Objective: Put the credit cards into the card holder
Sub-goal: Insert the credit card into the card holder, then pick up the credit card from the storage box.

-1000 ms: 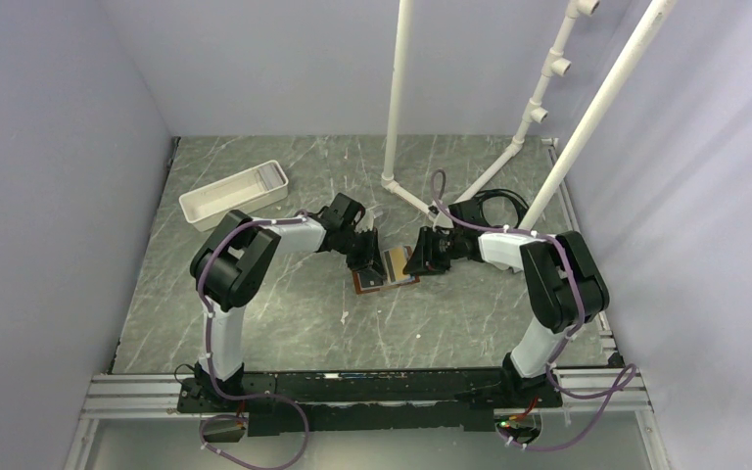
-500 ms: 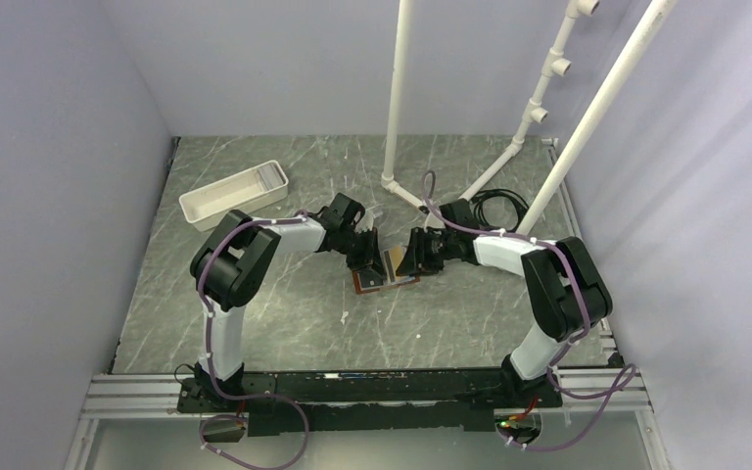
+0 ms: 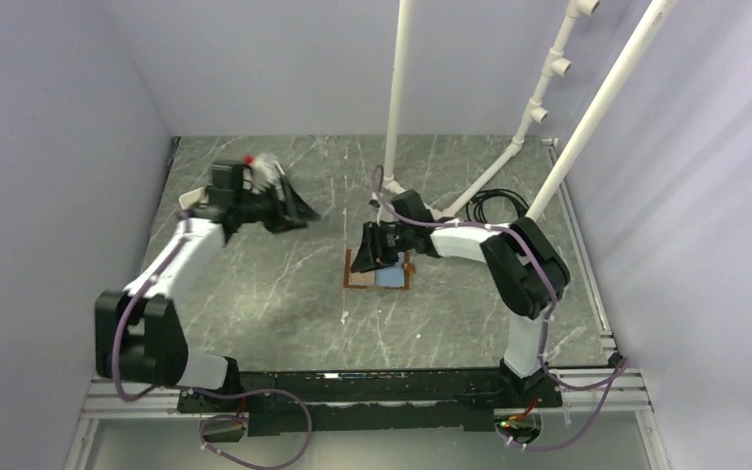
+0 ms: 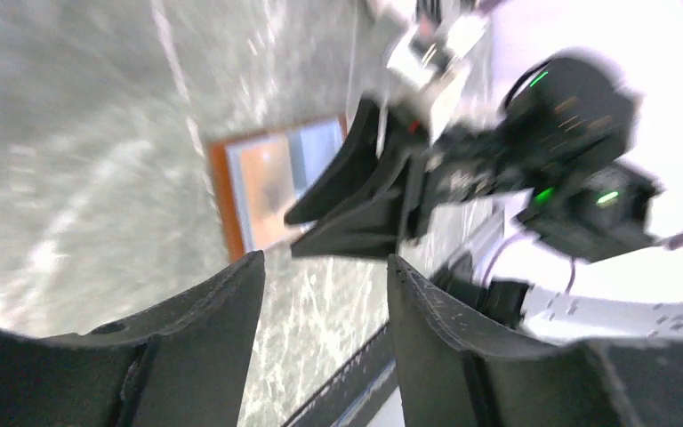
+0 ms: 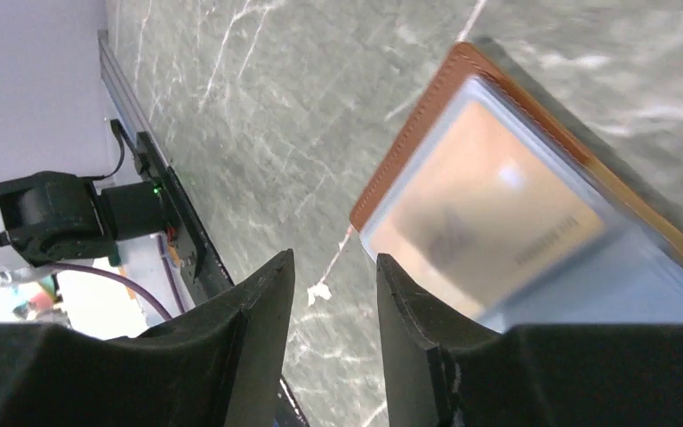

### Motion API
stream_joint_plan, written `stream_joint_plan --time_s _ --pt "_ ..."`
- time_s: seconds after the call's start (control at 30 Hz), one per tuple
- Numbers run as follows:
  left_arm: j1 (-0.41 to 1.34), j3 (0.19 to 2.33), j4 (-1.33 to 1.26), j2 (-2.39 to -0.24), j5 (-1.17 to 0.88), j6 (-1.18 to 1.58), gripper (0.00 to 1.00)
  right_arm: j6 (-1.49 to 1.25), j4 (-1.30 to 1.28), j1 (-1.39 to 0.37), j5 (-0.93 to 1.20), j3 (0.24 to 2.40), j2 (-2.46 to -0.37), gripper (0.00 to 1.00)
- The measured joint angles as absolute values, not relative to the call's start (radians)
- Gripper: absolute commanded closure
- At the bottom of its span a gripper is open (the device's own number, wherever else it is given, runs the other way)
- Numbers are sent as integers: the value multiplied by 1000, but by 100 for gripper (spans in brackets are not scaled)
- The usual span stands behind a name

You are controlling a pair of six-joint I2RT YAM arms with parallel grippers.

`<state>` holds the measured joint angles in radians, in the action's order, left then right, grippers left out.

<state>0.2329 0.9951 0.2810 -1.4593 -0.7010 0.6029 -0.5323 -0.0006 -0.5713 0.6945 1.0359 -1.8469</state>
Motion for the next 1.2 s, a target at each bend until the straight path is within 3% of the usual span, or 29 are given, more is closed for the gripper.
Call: stream_joint_plan --time_s 0.07,0.1,0.13,0.2,0.5,0.7,0.97,1.2 --pt "100 1043 351 -1372 -703 570 30 -545 17 -595 718 1069 -1905 55" --pt "64 1065 369 -1358 -694 558 18 -546 14 -603 721 1078 -1919 53" --pt "23 1095 393 -1351 -685 549 13 -543 3 -604 720 1081 -1923 51" --pt "-34 1142 414 -1362 -660 524 10 -525 -35 -596 707 1082 -1908 50" --pt "-129 1419 429 -1768 -465 492 15 -438 -137 -484 631 1059 -1694 49" --pt "-140 1589 412 -2013 -393 515 22 -424 -152 -435 628 979 -1670 50" --pt "-125 1636 361 -2128 -376 544 24 -414 -166 -410 630 952 -1670 50" --pt "-107 1652 303 -2180 -411 572 33 -411 -165 -408 633 952 -1670 50"
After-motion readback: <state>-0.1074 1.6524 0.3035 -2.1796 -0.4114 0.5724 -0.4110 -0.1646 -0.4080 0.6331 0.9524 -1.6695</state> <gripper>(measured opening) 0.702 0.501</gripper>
